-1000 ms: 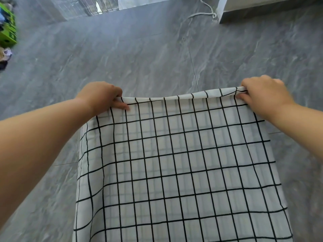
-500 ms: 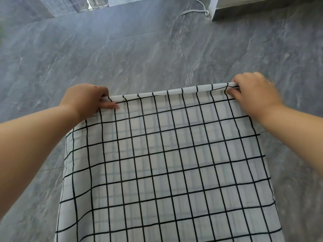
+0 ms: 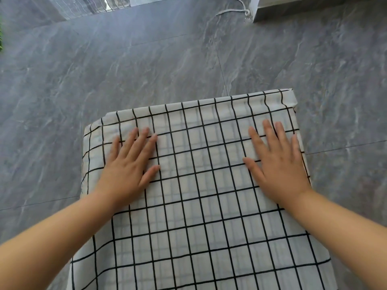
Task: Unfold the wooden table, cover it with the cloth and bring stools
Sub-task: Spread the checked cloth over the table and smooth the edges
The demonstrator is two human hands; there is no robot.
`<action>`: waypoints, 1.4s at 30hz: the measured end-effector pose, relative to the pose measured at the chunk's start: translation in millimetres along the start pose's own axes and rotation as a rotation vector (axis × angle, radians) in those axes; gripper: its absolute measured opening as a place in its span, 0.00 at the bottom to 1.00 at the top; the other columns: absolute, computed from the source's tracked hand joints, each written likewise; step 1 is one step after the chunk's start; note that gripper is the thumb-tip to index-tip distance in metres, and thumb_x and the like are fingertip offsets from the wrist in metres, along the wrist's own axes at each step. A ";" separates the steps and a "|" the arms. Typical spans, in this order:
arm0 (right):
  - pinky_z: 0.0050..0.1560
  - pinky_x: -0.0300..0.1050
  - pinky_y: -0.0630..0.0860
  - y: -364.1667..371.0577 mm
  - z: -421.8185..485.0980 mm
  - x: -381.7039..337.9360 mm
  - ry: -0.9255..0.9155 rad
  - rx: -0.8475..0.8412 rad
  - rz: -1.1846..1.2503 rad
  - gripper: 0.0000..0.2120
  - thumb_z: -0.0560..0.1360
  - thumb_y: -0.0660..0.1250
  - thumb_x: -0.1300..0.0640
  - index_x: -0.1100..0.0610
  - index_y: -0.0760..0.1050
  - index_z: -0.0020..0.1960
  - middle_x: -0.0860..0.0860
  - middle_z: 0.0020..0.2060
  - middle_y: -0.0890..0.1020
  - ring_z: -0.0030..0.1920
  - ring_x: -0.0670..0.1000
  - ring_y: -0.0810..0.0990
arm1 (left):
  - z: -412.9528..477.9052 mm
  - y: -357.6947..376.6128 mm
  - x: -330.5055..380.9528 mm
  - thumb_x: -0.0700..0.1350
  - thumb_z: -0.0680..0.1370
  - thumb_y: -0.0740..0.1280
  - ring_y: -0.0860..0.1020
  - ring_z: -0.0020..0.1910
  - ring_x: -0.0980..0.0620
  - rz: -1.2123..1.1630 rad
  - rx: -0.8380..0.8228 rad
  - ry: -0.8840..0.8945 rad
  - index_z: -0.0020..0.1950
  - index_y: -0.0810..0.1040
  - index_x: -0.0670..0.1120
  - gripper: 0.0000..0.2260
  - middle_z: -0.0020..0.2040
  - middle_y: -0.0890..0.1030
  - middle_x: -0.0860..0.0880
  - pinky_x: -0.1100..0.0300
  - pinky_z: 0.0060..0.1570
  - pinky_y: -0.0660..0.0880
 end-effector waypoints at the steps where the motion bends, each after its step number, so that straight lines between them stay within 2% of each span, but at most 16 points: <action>1: 0.72 0.59 0.40 4.5 -0.5 2.6 -0.001 -0.015 -0.025 0.33 0.77 0.37 0.36 0.51 0.46 0.77 0.55 0.77 0.47 0.76 0.56 0.42 | -2.0 8.7 -6.2 0.62 0.79 0.42 0.44 0.76 0.50 -0.007 -0.023 -0.019 0.77 0.49 0.50 0.29 0.77 0.49 0.48 0.50 0.72 0.39; 4: 0.72 0.59 0.38 9.2 -0.9 5.6 0.009 -0.024 -0.047 0.32 0.76 0.37 0.37 0.50 0.43 0.77 0.53 0.77 0.44 0.75 0.55 0.39 | 2.0 14.5 -13.2 0.64 0.78 0.40 0.42 0.76 0.52 -0.021 -0.018 -0.015 0.76 0.46 0.51 0.30 0.77 0.47 0.50 0.52 0.72 0.39; 9: 0.71 0.58 0.35 12.2 -1.1 5.2 0.044 -0.059 -0.062 0.32 0.75 0.35 0.37 0.48 0.37 0.76 0.52 0.76 0.38 0.74 0.54 0.34 | 7.8 10.9 -15.4 0.66 0.76 0.36 0.40 0.75 0.53 0.016 -0.064 -0.005 0.76 0.44 0.50 0.33 0.77 0.45 0.50 0.49 0.72 0.40; 11: 0.71 0.59 0.34 12.3 -0.9 5.9 0.064 -0.100 -0.077 0.33 0.74 0.32 0.37 0.48 0.34 0.75 0.52 0.75 0.36 0.74 0.54 0.32 | 0.8 3.7 -18.0 0.66 0.76 0.37 0.37 0.75 0.54 0.016 -0.050 -0.049 0.76 0.42 0.51 0.32 0.77 0.42 0.51 0.49 0.72 0.36; 13: 0.72 0.59 0.36 5.5 -4.8 0.9 0.064 -0.108 -0.075 0.33 0.74 0.33 0.37 0.49 0.33 0.75 0.54 0.75 0.35 0.74 0.55 0.32 | -17.3 -4.3 -25.1 0.64 0.77 0.40 0.37 0.75 0.54 -0.065 -0.010 -0.169 0.76 0.41 0.51 0.31 0.77 0.40 0.52 0.50 0.72 0.36; 16: 0.73 0.56 0.39 -8.1 -25.8 -35.4 -0.079 -0.083 -0.009 0.34 0.76 0.40 0.38 0.51 0.38 0.76 0.55 0.76 0.40 0.75 0.55 0.36 | -65.6 -1.4 -42.9 0.63 0.76 0.40 0.36 0.74 0.55 -0.184 0.008 -0.385 0.75 0.38 0.51 0.31 0.76 0.38 0.52 0.51 0.72 0.36; 22: 0.69 0.56 0.48 11.2 -73.8 -145.5 -0.415 -0.205 -0.047 0.32 0.76 0.46 0.39 0.53 0.49 0.76 0.57 0.76 0.52 0.75 0.57 0.48 | -145.5 8.7 -58.2 0.63 0.76 0.42 0.39 0.75 0.54 -0.310 0.050 -0.514 0.76 0.40 0.52 0.31 0.77 0.41 0.51 0.49 0.72 0.40; 24: 0.69 0.56 0.50 17.3 -78.0 -181.6 -0.494 -0.240 -0.060 0.32 0.76 0.46 0.39 0.53 0.51 0.76 0.57 0.75 0.55 0.75 0.57 0.51 | -167.7 12.8 -69.1 0.64 0.75 0.42 0.42 0.76 0.54 -0.425 0.079 -0.641 0.77 0.42 0.52 0.32 0.77 0.42 0.52 0.48 0.72 0.44; 27: 0.74 0.56 0.47 23.4 -75.9 -233.0 -0.601 -0.288 -0.064 0.32 0.75 0.42 0.38 0.51 0.43 0.76 0.55 0.76 0.48 0.75 0.57 0.46 | -200.9 31.8 -84.3 0.66 0.74 0.42 0.46 0.76 0.53 -0.652 0.100 -0.815 0.77 0.43 0.53 0.33 0.78 0.45 0.52 0.48 0.72 0.48; 31: 0.74 0.55 0.44 17.8 -64.1 -301.2 -0.749 -0.295 -0.077 0.31 0.78 0.45 0.39 0.49 0.39 0.76 0.53 0.76 0.40 0.75 0.55 0.38 | -237.3 72.8 -85.1 0.62 0.79 0.44 0.48 0.74 0.59 -1.112 0.055 -0.960 0.77 0.49 0.52 0.28 0.75 0.51 0.58 0.64 0.69 0.43; 33: 0.74 0.51 0.39 14.7 -50.7 -326.4 -0.764 -0.308 -0.078 0.32 0.79 0.48 0.40 0.49 0.37 0.76 0.51 0.75 0.36 0.75 0.53 0.35 | -259.5 104.3 -81.8 0.70 0.73 0.46 0.55 0.74 0.56 -1.417 0.014 -1.109 0.76 0.56 0.54 0.34 0.74 0.58 0.57 0.60 0.72 0.46; 35: 0.73 0.50 0.39 10.1 -31.7 -346.6 -0.770 -0.274 -0.087 0.33 0.78 0.47 0.40 0.50 0.37 0.76 0.51 0.75 0.37 0.75 0.52 0.35 | -276.3 128.8 -72.3 0.74 0.68 0.47 0.62 0.71 0.55 -1.638 -0.068 -1.206 0.75 0.59 0.54 0.40 0.71 0.64 0.57 0.54 0.72 0.53; 38: 0.75 0.52 0.43 16.6 -8.3 -367.2 -0.796 -0.261 -0.139 0.33 0.77 0.46 0.38 0.51 0.40 0.76 0.52 0.76 0.40 0.75 0.53 0.37 | -275.2 139.0 -53.8 0.72 0.72 0.48 0.61 0.69 0.61 -1.747 -0.239 -1.067 0.74 0.61 0.54 0.36 0.69 0.63 0.63 0.58 0.71 0.52; 40: 0.74 0.51 0.41 30.9 0.0 -370.3 -0.788 -0.295 -0.170 0.33 0.77 0.44 0.37 0.51 0.40 0.76 0.52 0.76 0.40 0.75 0.52 0.36 | -268.0 141.8 -44.4 0.67 0.77 0.45 0.60 0.67 0.63 -1.798 -0.277 -0.994 0.72 0.61 0.57 0.27 0.66 0.62 0.65 0.62 0.67 0.52; 42: 0.74 0.50 0.39 42.0 1.3 -370.4 -0.798 -0.286 -0.181 0.34 0.76 0.40 0.35 0.51 0.40 0.76 0.52 0.76 0.41 0.75 0.51 0.36 | -263.2 149.6 -40.8 0.67 0.77 0.46 0.61 0.67 0.60 -1.864 -0.301 -1.020 0.72 0.62 0.59 0.27 0.66 0.63 0.64 0.60 0.68 0.54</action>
Point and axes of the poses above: each hand's wrist, its own z-axis towards the middle knuckle, its own y-axis out of the palm, x = y × z, the point moved 10 cm from there along z, towards the middle knuckle
